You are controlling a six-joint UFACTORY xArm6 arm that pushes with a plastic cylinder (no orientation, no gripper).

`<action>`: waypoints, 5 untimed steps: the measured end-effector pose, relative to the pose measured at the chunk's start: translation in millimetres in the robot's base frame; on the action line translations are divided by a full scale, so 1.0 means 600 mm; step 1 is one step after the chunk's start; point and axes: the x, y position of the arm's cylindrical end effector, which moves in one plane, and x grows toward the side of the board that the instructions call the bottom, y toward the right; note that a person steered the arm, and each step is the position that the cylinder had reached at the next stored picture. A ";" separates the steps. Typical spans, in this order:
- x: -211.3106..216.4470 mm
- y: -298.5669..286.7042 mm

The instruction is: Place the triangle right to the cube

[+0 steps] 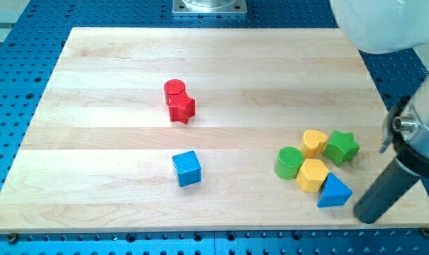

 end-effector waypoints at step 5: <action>-0.060 0.058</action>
